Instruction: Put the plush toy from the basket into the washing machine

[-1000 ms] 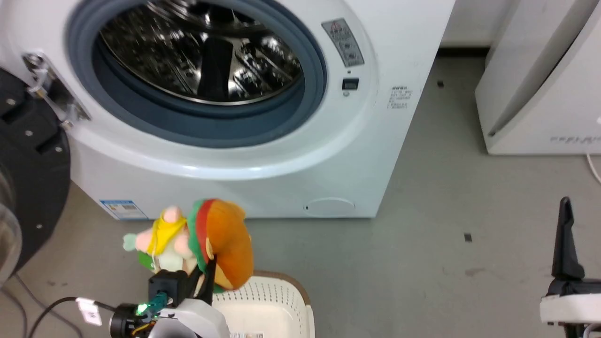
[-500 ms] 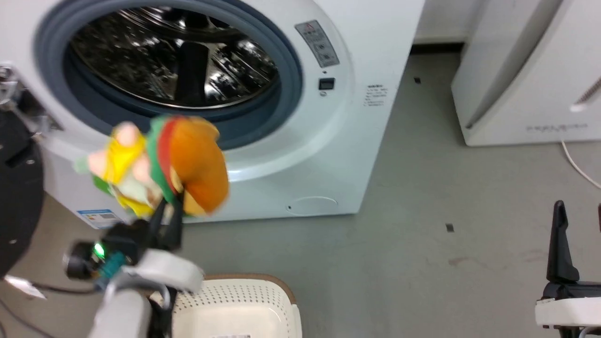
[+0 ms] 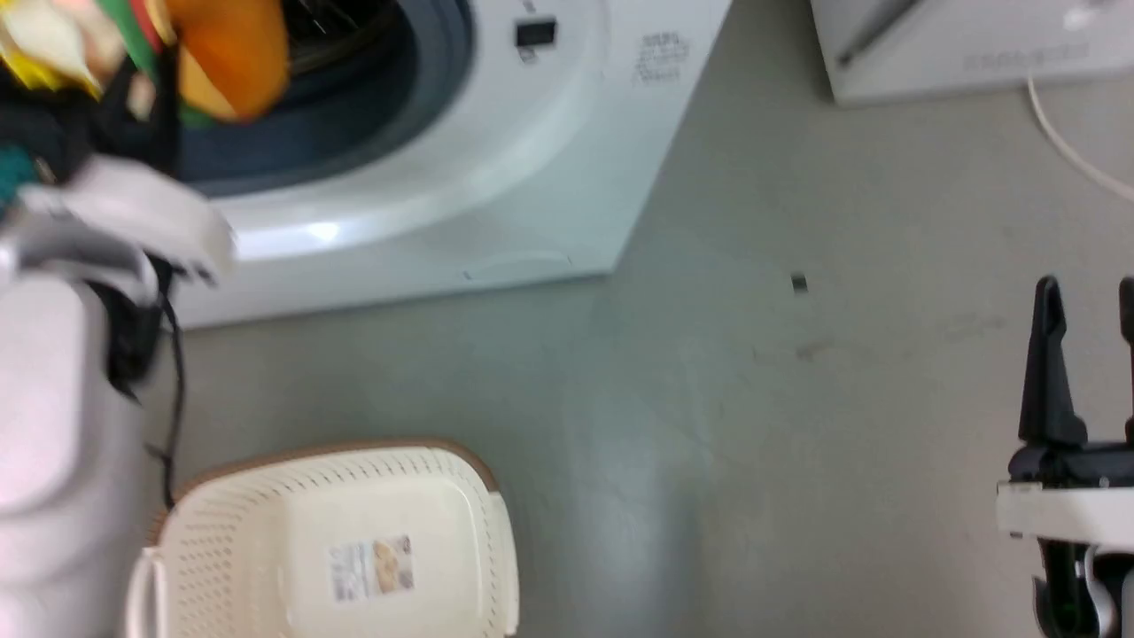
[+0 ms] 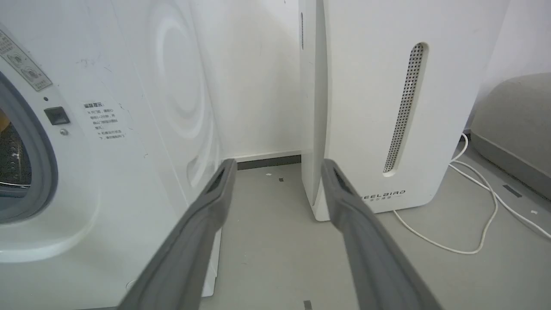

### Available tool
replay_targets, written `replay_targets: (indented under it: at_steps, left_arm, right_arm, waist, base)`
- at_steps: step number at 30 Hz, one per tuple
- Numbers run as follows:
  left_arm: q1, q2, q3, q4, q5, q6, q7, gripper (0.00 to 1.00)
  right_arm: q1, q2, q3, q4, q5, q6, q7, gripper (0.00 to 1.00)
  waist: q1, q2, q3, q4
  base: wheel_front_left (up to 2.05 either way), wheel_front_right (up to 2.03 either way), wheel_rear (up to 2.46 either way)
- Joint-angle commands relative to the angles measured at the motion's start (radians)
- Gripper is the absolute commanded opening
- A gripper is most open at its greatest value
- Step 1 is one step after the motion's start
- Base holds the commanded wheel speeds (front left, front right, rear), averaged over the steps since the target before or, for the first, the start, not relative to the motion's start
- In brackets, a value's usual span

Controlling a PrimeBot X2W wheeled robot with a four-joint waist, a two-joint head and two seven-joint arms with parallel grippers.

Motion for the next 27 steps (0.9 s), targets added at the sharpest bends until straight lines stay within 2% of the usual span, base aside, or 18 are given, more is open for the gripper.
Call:
replay_targets:
  at_steps: [1,11,20,27]
  left_arm:
    - [-0.032,0.009,0.003,0.005,0.002,-0.006,0.008,0.00]
    - [-0.433,0.148,-0.069,0.185,0.036,-0.050,0.220,0.00]
    - [-0.677,0.184,-0.110,0.394,0.018,-0.057,0.488,0.00]
    - [-0.750,0.170,-0.120,0.497,-0.002,-0.047,0.663,0.00]
  right_arm:
    - [-0.016,0.000,0.004,-0.005,0.007,-0.001,-0.004,1.00]
    - [-0.094,0.000,0.046,0.007,0.074,-0.001,-0.004,1.00]
    - [-0.125,0.000,0.077,0.013,0.115,-0.001,-0.004,1.00]
    - [-0.131,0.000,0.086,0.013,0.125,-0.001,-0.004,1.00]
  waist:
    - [-0.0001,-0.0001,0.099,-0.055]
    - [-0.0001,-0.0001,0.273,-0.118]
    - [-0.0001,-0.0001,0.346,-0.155]
    - [-0.0001,-0.0001,0.370,-0.161]
  base:
    - [0.00,0.00,0.00]
    - [0.00,0.00,0.00]
    - [0.00,0.00,0.00]
    - [0.00,0.00,0.00]
